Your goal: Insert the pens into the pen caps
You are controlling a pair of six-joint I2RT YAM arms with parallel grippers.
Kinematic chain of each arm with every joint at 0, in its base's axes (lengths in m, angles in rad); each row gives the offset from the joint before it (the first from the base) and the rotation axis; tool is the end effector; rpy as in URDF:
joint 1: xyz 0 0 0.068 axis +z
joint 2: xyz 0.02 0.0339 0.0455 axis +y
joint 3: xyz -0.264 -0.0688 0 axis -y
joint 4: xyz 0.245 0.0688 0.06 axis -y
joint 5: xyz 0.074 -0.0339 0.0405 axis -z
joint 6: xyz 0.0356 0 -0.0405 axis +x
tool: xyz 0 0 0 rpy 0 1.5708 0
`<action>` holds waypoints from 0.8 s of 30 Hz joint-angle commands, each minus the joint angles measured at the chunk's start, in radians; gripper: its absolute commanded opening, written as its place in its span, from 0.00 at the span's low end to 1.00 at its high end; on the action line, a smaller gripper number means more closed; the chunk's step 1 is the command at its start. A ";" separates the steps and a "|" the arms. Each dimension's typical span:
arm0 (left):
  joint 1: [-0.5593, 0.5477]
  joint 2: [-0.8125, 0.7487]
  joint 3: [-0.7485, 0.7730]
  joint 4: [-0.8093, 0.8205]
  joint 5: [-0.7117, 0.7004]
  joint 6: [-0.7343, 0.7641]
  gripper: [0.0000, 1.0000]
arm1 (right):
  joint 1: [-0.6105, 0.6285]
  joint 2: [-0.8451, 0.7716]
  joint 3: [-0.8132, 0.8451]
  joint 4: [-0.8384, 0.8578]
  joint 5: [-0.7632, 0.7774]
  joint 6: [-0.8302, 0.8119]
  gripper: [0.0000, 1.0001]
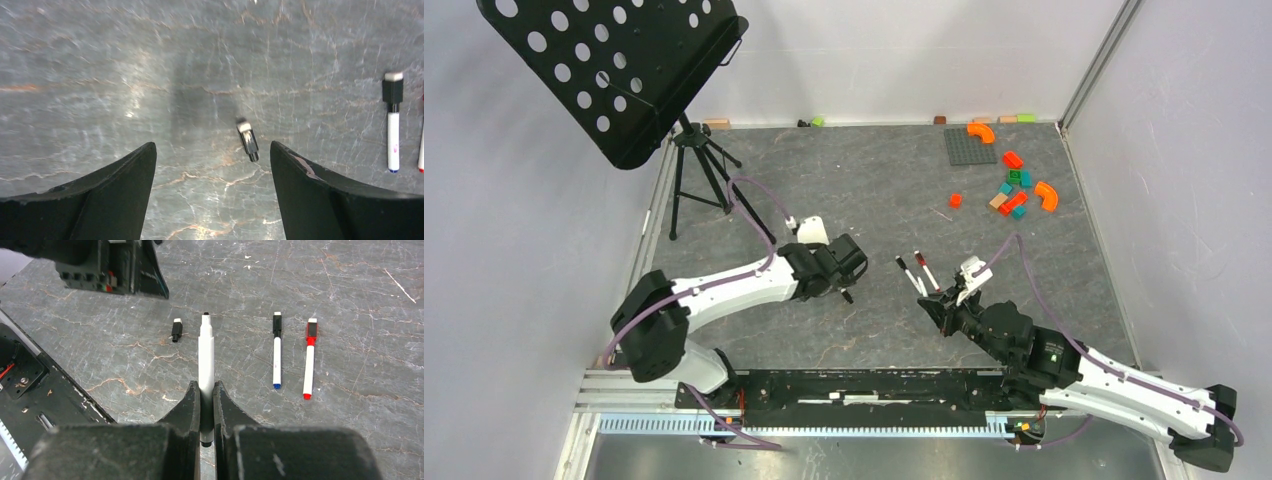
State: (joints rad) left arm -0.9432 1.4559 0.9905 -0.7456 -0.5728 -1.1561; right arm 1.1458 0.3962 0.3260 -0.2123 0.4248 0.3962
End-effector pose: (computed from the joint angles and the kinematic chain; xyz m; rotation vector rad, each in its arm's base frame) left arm 0.1754 -0.2090 0.2222 -0.3944 2.4446 -0.0274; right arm 0.0658 0.1099 0.2284 -0.4004 1.8404 0.6855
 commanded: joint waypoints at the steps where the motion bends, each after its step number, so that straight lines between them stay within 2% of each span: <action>1: -0.012 0.074 0.037 0.084 0.101 -0.074 0.86 | 0.006 -0.030 0.028 -0.009 0.022 0.017 0.01; 12: -0.016 0.192 0.058 0.129 0.168 -0.067 0.70 | 0.006 -0.072 0.003 -0.024 0.032 0.034 0.02; 16: -0.016 0.221 0.077 0.132 0.165 -0.053 0.68 | 0.006 -0.055 0.003 -0.015 0.023 0.035 0.01; 19: -0.016 0.248 0.094 0.132 0.169 -0.044 0.57 | 0.006 -0.047 0.000 -0.010 0.020 0.035 0.01; 24: -0.015 0.277 0.104 0.131 0.168 -0.039 0.51 | 0.006 -0.049 -0.003 -0.004 0.016 0.036 0.01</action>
State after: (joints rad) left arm -0.9554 1.7119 1.0561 -0.6285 -0.4042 -1.1851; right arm 1.1458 0.3481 0.3248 -0.2565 0.4309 0.4225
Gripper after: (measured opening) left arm 0.536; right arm 0.087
